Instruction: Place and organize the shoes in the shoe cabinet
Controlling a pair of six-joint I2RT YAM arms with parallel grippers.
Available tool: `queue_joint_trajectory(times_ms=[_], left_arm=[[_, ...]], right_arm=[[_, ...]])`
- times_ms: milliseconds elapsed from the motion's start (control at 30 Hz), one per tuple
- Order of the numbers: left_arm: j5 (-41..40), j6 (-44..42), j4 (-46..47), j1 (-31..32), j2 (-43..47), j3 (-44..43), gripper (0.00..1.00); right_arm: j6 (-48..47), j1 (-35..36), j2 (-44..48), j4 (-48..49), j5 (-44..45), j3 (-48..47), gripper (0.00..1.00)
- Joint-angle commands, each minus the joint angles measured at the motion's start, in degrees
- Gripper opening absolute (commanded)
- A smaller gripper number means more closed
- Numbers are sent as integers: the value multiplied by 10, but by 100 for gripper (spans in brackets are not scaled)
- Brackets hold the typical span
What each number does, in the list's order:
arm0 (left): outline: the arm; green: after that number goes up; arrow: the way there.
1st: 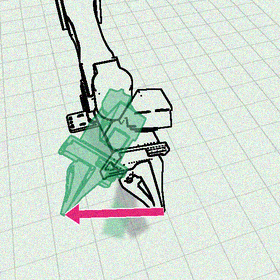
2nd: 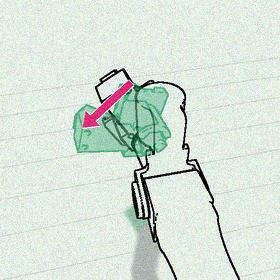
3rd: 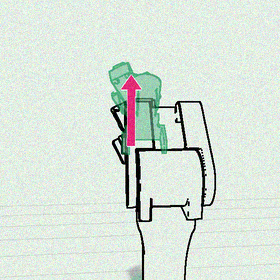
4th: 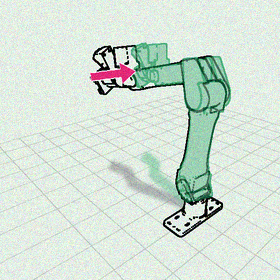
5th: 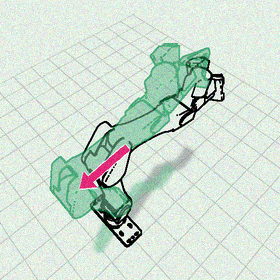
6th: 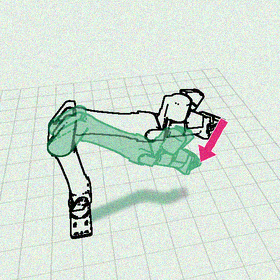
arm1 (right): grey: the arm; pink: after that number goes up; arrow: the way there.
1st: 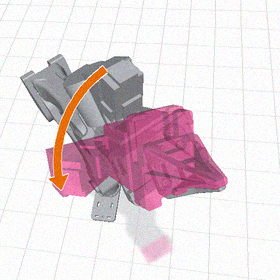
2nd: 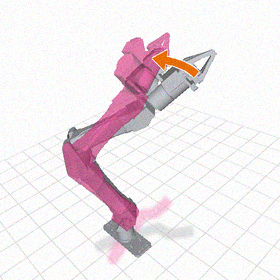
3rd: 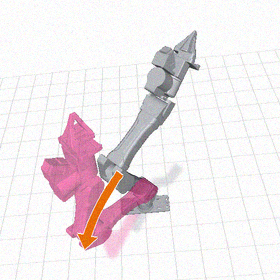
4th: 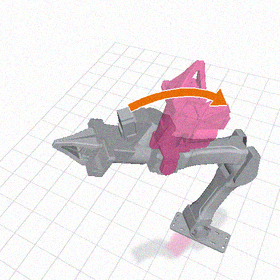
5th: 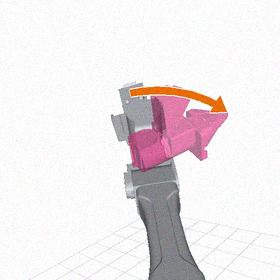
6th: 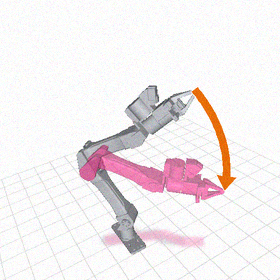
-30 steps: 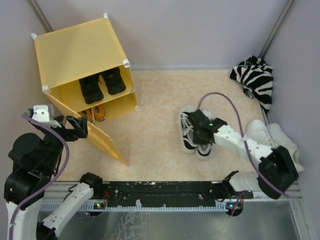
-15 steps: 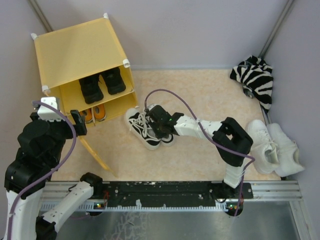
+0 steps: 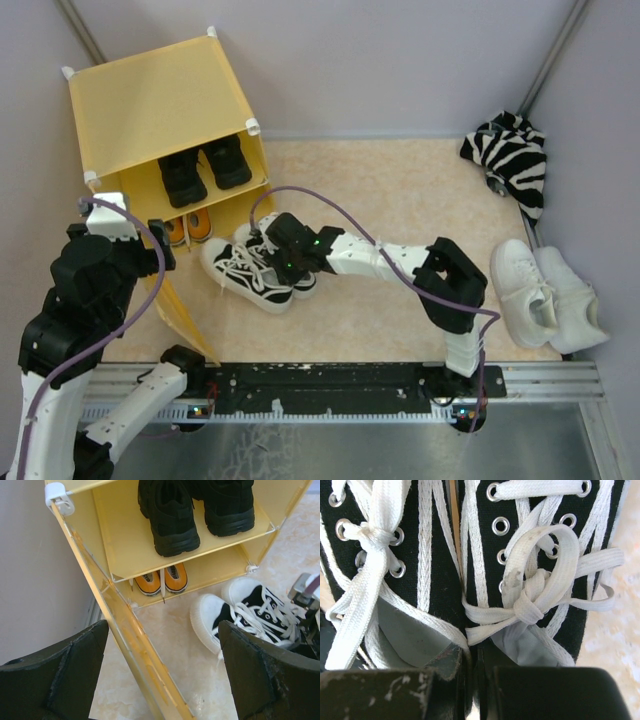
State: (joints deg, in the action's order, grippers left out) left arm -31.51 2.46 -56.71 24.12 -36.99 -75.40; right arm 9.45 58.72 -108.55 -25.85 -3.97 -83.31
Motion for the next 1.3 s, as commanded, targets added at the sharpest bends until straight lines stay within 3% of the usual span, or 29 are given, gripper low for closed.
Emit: queue_joint_trajectory(times_ms=[0, 367, 567, 867, 1000, 1100, 1267], left_arm=[[6, -18, 32, 1, 13, 17, 96], [25, -18, 33, 1, 46, 14, 96], [18, -23, 10, 1, 58, 13, 96], [18, -18, 2, 2, 63, 6, 96], [15, -15, -2, 2, 59, -5, 96], [6, -13, -3, 1, 57, -12, 96], [-2, -9, 1, 1, 47, -22, 96]], right_arm=[[0, -4, -28, 75, 0, -105, 0], [44, -22, -204, 75, 68, -346, 0], [75, -28, -238, 90, 124, -399, 0], [102, -62, -299, 97, 134, -481, 0], [105, -71, -295, 98, 130, -465, 30], [99, -70, -260, 120, 105, -414, 46], [97, -67, -170, 172, 47, -307, 55]])
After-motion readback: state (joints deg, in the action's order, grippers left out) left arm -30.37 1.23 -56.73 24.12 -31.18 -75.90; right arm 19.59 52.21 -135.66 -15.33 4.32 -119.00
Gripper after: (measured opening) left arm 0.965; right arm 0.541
